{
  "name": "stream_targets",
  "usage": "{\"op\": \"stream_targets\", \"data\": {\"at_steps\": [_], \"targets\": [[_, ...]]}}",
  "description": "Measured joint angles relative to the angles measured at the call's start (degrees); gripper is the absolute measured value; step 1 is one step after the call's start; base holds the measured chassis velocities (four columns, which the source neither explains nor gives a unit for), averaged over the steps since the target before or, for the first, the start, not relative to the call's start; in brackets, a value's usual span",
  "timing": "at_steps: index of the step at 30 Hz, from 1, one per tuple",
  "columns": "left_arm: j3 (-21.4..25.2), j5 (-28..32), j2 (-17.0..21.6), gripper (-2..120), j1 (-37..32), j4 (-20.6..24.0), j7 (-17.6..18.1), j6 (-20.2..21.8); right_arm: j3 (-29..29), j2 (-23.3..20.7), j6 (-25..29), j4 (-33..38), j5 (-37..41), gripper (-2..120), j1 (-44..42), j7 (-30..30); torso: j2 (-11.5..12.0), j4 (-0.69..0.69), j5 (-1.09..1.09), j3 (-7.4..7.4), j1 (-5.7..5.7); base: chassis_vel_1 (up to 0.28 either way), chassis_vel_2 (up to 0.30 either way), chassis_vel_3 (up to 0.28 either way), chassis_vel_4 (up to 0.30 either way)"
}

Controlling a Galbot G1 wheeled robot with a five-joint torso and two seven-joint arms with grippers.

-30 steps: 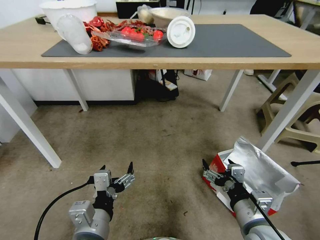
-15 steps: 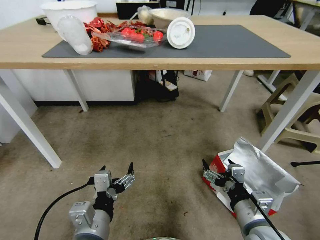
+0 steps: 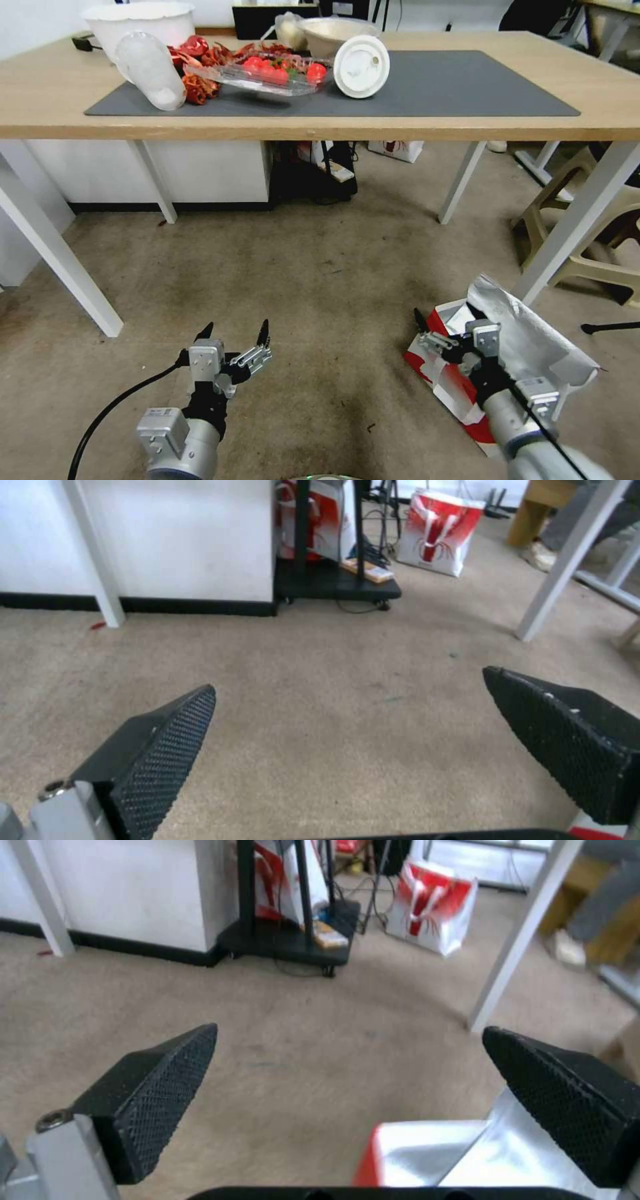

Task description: Pick up the food delivery bag from the floor and place it on the table.

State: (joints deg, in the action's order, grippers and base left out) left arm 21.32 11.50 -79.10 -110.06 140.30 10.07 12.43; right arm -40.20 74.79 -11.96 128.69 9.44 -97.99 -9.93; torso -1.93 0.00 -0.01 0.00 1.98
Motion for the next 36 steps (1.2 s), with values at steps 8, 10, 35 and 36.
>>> {"op": "stream_targets", "data": {"at_steps": [8,10,35,36], "targets": [[0.01,-0.45,0.27,100,0.09,0.10,-0.76,-0.21,-2.27,-16.11,4.07,-14.83,10.09,100,9.81,-2.15,-0.01,0.00,-0.02,-0.01,0.01,0.000,0.000,0.000,0.000],[-0.05,-0.53,0.31,100,0.08,0.10,-0.76,-0.23,-2.02,-18.96,5.26,-17.97,11.40,100,11.41,-3.27,-0.01,-0.01,-0.02,-0.01,0.01,0.000,0.000,0.000,0.000],[0.25,-0.89,0.98,100,1.64,-2.81,-0.98,-1.89,9.58,-34.90,7.75,-47.28,9.87,100,31.50,-17.88,-0.04,0.00,0.00,-0.01,0.01,0.000,0.000,0.000,0.000],[0.25,-0.89,0.98,100,1.64,-2.81,-0.98,-1.89,9.58,-34.90,7.75,-47.28,9.87,100,31.50,-17.88,-0.04,0.00,0.00,-0.01,0.01,0.000,0.000,0.000,0.000]]}}
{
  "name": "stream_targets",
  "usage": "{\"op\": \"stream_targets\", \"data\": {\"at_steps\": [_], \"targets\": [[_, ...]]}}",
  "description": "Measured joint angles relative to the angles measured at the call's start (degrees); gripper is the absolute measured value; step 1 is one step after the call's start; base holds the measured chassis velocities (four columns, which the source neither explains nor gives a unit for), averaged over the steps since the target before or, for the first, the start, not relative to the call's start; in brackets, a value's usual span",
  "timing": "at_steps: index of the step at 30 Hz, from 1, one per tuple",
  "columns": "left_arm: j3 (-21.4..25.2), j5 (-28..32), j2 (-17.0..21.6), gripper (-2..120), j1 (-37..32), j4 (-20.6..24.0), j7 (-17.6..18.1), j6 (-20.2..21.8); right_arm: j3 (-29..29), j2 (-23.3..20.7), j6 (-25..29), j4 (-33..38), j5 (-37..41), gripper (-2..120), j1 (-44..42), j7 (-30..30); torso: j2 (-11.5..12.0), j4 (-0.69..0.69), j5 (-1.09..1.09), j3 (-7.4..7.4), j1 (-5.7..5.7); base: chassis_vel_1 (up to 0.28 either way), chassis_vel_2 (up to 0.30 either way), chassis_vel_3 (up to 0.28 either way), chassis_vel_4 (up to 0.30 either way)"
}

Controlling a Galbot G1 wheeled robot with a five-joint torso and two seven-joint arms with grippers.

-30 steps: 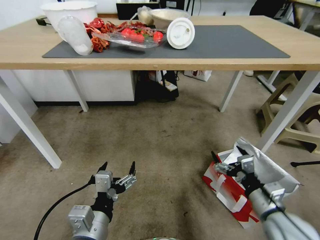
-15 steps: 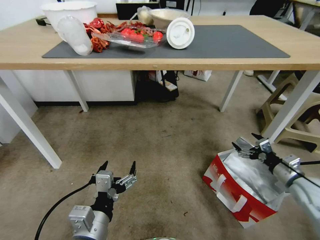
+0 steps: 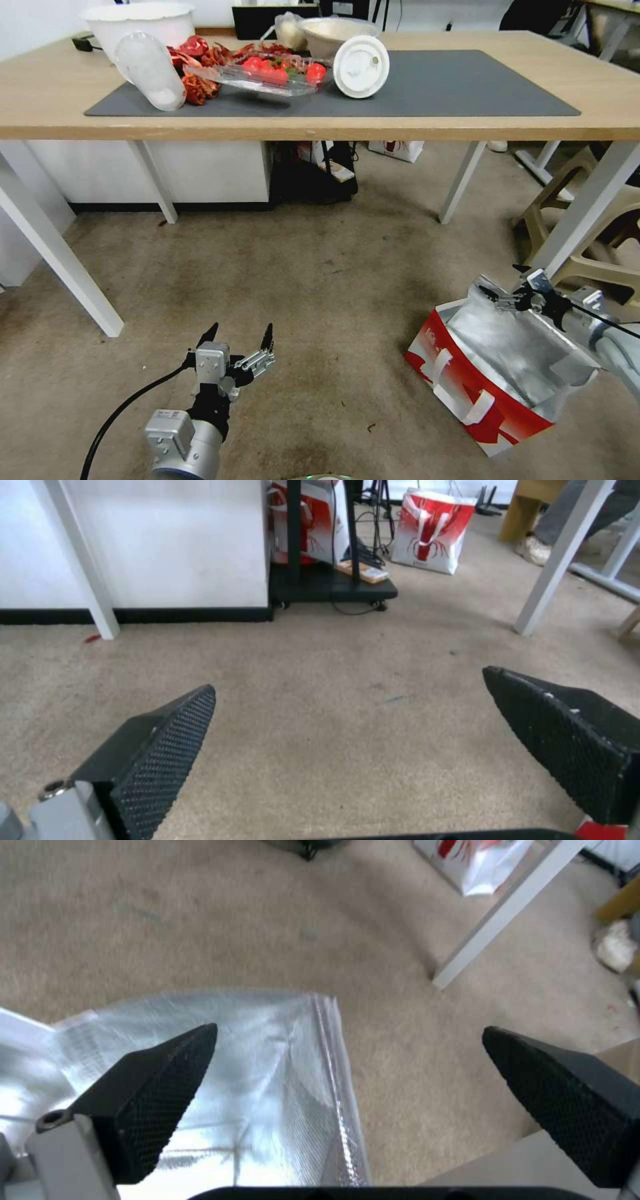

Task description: Pick up the food delivery bag from the floor and place it on the table.

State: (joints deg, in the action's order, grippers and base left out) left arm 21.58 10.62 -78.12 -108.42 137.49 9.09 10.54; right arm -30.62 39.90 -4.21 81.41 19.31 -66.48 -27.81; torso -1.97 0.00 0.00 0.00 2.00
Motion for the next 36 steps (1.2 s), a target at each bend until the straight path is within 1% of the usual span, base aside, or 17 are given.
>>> {"op": "stream_targets", "data": {"at_steps": [7,16,18,20,21,22,23,25,26,28,30,31,32,33,34,35,36], "targets": [[0.13,-0.16,0.21,100,-0.48,-0.44,0.01,-0.17,6.29,0.48,-0.06,-4.48,-2.38,100,5.83,-1.47,0.00,-0.01,0.00,0.00,0.00,0.000,0.000,0.000,0.000],[0.13,-0.32,-0.01,100,-0.66,-0.84,0.09,-0.89,8.02,0.16,-0.67,-6.30,-3.02,100,6.72,-2.88,-0.01,0.01,0.01,0.00,0.00,0.000,0.000,0.000,0.000],[0.03,-0.47,-0.24,100,-0.65,-0.99,0.11,-1.03,8.55,0.07,-1.02,-6.55,-3.28,92,6.90,-3.21,-0.01,0.00,0.00,0.00,0.00,0.000,0.000,0.000,0.000],[-0.01,-0.52,-0.29,100,-0.65,-1.02,0.11,-1.05,8.67,0.05,-1.09,-6.59,-3.37,91,6.95,-3.26,-0.01,0.00,0.00,0.00,0.00,0.000,0.000,0.000,0.000],[-0.10,-0.62,-0.39,100,-0.65,-1.06,0.12,-1.12,8.90,0.02,-1.12,-6.66,-3.50,86,7.06,-3.31,-0.01,0.00,0.01,0.00,0.00,0.000,0.000,0.000,0.000],[-0.10,-0.62,-0.39,100,-0.65,-1.06,0.12,-1.12,8.90,0.02,-1.12,-6.66,-3.50,86,7.06,-3.31,-0.01,0.00,0.01,0.00,0.00,0.000,0.000,0.000,0.000],[-0.20,-0.71,-0.48,100,-0.69,-1.11,0.18,-1.23,9.25,-0.05,-1.08,-6.76,-3.64,80,7.14,-3.18,-0.01,0.00,0.00,0.01,-0.01,0.000,0.000,0.000,0.000],[-0.35,-0.72,-0.51,100,-1.11,-1.14,0.43,-1.34,9.76,-0.16,-0.70,-7.00,-3.64,73,7.17,-2.77,-0.01,0.00,0.00,0.00,-0.01,0.000,0.000,0.000,0.000],[-0.35,-0.72,-0.51,100,-1.11,-1.14,0.43,-1.34,9.76,-0.16,-0.70,-7.00,-3.64,73,7.17,-2.77,-0.01,0.00,0.00,0.00,-0.01,0.000,0.000,0.000,0.000],[-0.38,-0.75,-0.43,100,-1.34,-1.18,0.55,-1.62,10.05,-0.13,-0.15,-7.45,-3.69,64,7.26,-2.70,-0.01,0.00,0.00,0.00,0.00,0.000,0.000,0.000,0.000],[-0.38,-0.75,-0.43,100,-1.34,-1.18,0.55,-1.62,10.05,-0.13,-0.15,-7.45,-3.69,64,7.26,-2.70,-0.01,0.00,0.00,0.00,0.00,0.000,0.000,0.000,0.000],[-0.39,-0.79,-0.41,100,-1.31,-1.20,0.66,-1.76,10.06,0.11,0.18,-7.61,-3.69,60,7.29,-2.53,-0.01,0.00,0.01,0.00,0.00,0.000,0.000,0.000,0.000],[-0.43,-1.00,-0.52,100,-1.14,-1.37,1.48,-2.32,9.94,0.57,0.28,-7.63,-3.58,47,7.29,-2.34,-0.01,0.00,0.01,0.00,0.00,0.000,0.000,0.000,0.000],[-0.55,-1.13,-0.63,100,-1.29,-1.54,1.81,-2.81,9.76,0.68,0.28,-7.74,-3.68,39,7.26,-2.37,-0.01,0.00,0.01,0.01,-0.01,0.000,0.000,0.000,0.000],[-0.55,-1.13,-0.63,100,-1.29,-1.54,1.81,-2.81,9.76,0.68,0.28,-7.74,-3.68,39,7.26,-2.37,-0.01,0.00,0.01,0.01,-0.01,0.000,0.000,0.000,0.000],[-0.58,-1.18,-0.64,100,-1.40,-1.58,1.87,-3.01,9.71,0.69,0.28,-7.81,-3.74,32,7.25,-2.38,-0.01,0.00,0.01,0.01,0.00,0.000,0.000,0.000,0.000],[-0.60,-1.24,-0.64,100,-1.47,-1.62,1.90,-3.17,9.69,0.69,0.28,-7.85,-3.80,29,7.25,-2.39,-0.01,0.00,0.01,0.01,-0.01,0.000,0.000,0.000,0.000]]}}
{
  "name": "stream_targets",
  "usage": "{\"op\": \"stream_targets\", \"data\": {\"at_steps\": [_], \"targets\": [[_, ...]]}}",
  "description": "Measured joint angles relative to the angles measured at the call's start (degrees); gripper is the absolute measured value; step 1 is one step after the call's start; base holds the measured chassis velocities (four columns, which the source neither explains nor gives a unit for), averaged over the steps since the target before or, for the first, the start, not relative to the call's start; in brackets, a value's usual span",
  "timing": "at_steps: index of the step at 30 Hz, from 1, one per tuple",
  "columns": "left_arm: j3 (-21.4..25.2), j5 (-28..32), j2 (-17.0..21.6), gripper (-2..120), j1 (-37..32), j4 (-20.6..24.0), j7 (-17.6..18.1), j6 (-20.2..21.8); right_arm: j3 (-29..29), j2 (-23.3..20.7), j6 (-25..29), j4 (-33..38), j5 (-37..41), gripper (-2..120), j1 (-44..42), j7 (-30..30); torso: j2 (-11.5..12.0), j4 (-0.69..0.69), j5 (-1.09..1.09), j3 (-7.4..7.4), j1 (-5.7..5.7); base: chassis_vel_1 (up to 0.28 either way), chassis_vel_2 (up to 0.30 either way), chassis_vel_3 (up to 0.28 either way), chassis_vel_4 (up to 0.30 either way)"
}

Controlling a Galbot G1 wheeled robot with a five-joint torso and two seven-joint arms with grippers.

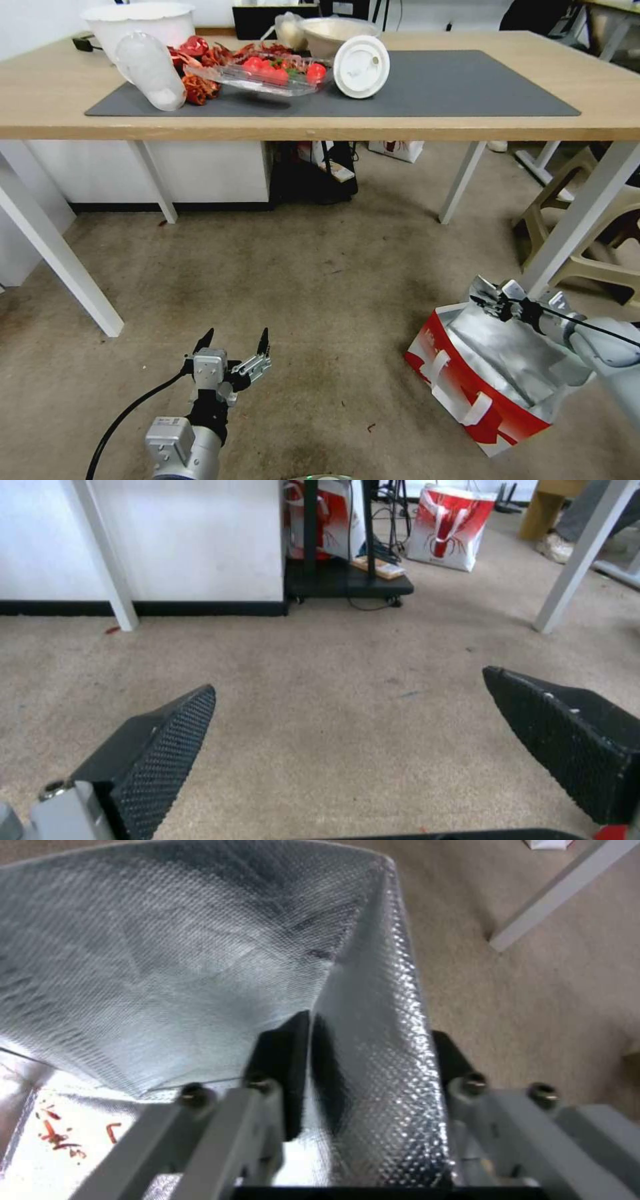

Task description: Pick up the food delivery bag from the floor and place it on the table.

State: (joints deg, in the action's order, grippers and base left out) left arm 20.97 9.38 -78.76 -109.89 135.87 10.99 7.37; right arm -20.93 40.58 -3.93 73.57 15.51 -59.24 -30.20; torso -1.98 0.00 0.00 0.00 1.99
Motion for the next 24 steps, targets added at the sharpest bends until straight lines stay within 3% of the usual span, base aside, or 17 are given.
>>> {"op": "stream_targets", "data": {"at_steps": [2,8,15,18,24], "targets": [[-0.01,-0.07,0.01,100,-0.11,-0.03,0.03,-0.24,-0.14,0.02,0.00,0.04,-0.10,18,-0.10,-0.13,0.00,-0.01,0.00,0.00,0.00,0.000,0.000,0.000,0.000],[-0.02,-0.08,0.11,100,-0.04,-0.03,0.06,-0.30,-0.43,0.06,1.52,0.06,0.56,1,-0.34,-1.52,0.00,0.00,0.00,0.00,0.00,0.000,0.000,0.000,0.000],[0.10,-0.06,0.29,100,0.11,0.05,0.08,-0.31,-0.49,0.23,10.38,-0.98,8.57,0,-0.20,-7.52,0.00,-0.01,0.00,0.00,0.00,0.000,0.000,0.000,0.000],[0.20,0.00,0.20,100,0.25,0.13,0.20,-0.50,-2.16,0.31,14.60,-0.20,9.58,0,-0.42,-14.05,0.00,0.00,0.00,0.00,0.00,0.000,0.000,0.000,0.000],[0.47,0.28,0.14,100,0.29,0.43,0.27,-0.66,-4.35,0.15,15.48,3.77,14.07,0,-2.23,-23.54,0.00,0.01,0.00,0.00,0.00,0.000,0.000,0.000,0.000]]}}
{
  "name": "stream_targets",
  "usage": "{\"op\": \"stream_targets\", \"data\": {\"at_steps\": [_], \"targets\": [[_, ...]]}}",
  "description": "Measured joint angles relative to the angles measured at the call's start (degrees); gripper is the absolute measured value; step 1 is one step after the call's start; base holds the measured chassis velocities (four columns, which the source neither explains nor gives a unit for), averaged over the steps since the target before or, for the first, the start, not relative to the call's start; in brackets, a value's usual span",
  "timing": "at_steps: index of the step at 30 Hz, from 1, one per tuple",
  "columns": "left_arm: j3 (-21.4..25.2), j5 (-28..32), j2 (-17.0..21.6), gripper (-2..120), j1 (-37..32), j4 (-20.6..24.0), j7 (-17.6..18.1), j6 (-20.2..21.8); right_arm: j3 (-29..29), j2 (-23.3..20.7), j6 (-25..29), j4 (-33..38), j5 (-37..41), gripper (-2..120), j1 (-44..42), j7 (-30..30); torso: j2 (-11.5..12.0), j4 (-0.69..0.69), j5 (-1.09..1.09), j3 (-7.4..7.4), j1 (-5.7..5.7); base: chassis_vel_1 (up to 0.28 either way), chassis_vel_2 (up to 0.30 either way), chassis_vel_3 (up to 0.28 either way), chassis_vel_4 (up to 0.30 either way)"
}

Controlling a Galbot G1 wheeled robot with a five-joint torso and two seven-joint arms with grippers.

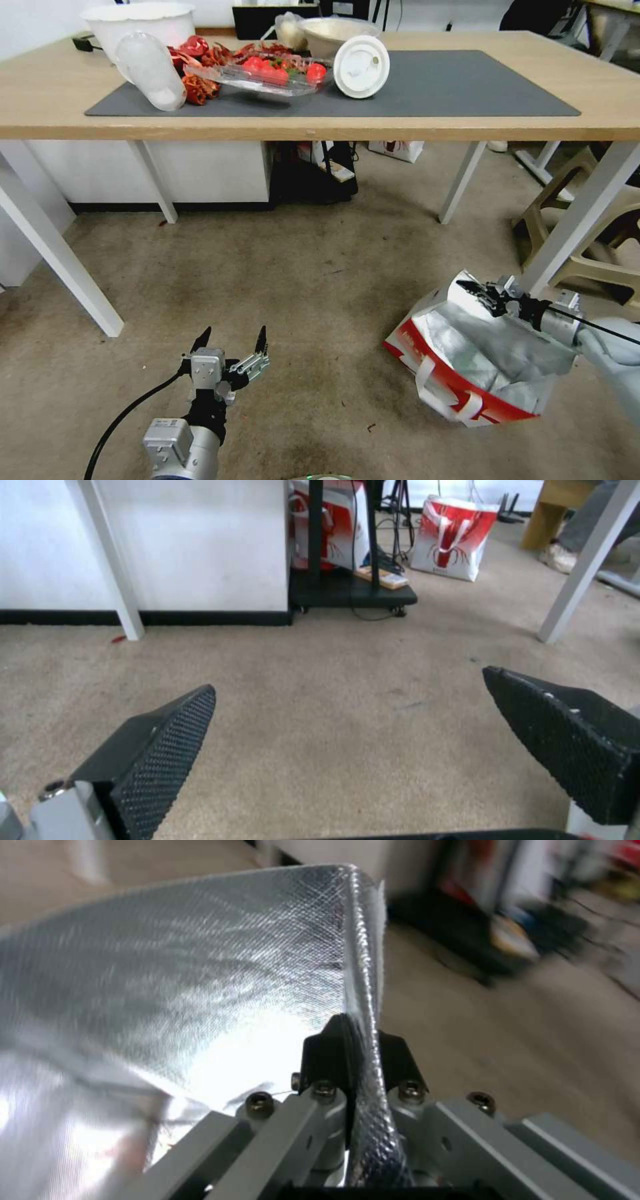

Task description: Pick up the food delivery bag from the floor and place it on the table.

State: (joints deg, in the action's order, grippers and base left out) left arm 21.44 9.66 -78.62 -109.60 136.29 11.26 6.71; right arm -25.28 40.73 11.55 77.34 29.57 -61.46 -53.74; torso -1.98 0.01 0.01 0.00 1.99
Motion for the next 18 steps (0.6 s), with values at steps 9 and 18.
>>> {"op": "stream_targets", "data": {"at_steps": [9,18], "targets": [[-0.03,1.96,-0.19,100,0.49,0.79,4.36,0.02,-0.89,-0.56,-1.98,10.15,14.42,0,-1.90,-11.96,0.00,-0.01,0.00,0.00,0.00,0.000,0.000,0.000,0.000],[0.25,2.92,-0.30,100,0.13,1.73,5.42,0.53,-1.91,-0.76,-7.52,19.04,21.87,0,-4.59,-15.22,0.00,-0.01,0.01,0.00,0.00,0.000,0.000,0.000,0.000]]}}
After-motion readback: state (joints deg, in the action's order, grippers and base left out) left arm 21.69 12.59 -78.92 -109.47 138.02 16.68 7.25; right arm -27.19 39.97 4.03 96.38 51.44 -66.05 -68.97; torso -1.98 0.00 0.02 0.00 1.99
